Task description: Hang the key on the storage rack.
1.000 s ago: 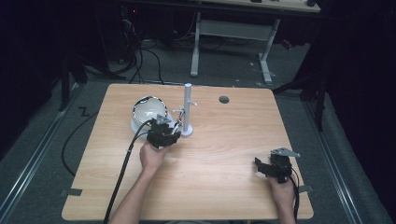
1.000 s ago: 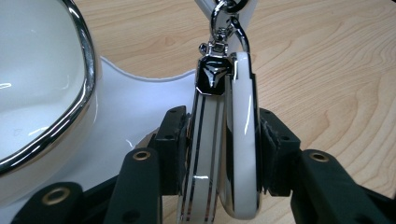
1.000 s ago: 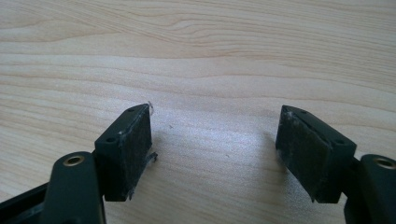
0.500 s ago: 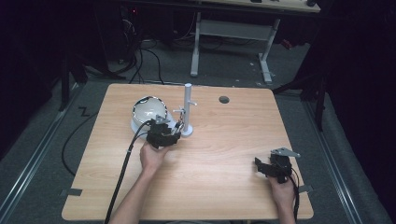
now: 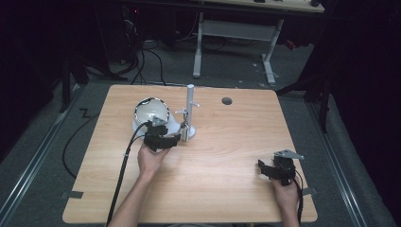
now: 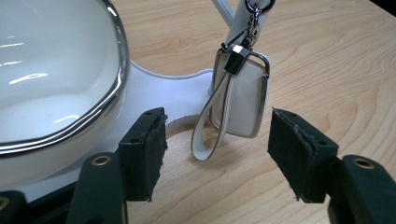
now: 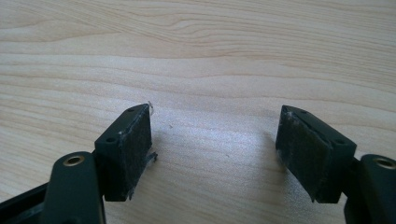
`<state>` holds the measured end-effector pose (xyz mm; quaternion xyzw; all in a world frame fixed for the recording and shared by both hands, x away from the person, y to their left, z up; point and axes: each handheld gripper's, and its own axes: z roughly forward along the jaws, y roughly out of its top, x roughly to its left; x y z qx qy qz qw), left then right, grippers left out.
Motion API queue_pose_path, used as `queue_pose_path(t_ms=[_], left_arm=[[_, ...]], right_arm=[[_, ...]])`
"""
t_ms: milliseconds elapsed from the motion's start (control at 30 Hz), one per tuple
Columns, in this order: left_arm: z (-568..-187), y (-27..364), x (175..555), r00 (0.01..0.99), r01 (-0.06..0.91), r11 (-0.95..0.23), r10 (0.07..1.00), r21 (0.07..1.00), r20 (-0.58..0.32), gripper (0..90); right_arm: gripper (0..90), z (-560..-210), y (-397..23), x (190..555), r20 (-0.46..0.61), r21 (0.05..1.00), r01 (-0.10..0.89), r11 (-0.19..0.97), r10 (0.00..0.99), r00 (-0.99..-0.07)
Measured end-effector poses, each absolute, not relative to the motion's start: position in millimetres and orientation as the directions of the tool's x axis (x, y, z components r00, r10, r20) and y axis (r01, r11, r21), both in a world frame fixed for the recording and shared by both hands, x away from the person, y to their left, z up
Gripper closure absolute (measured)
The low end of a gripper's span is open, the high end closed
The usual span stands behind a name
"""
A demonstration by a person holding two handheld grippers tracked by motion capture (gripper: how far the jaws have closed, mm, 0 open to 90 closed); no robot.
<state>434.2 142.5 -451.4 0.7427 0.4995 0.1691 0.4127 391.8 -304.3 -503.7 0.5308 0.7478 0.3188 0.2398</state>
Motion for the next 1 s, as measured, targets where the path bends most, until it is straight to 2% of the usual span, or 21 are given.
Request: queue_pose_path(t_ms=[1000], left_arm=[[-430,163,407,0.453,0.551,-0.146,0.879,0.822,-0.147,36.2]], right_arm=[[27.1,-504,-304,392,-0.02,0.731,0.642,0.234,0.947,-0.322]])
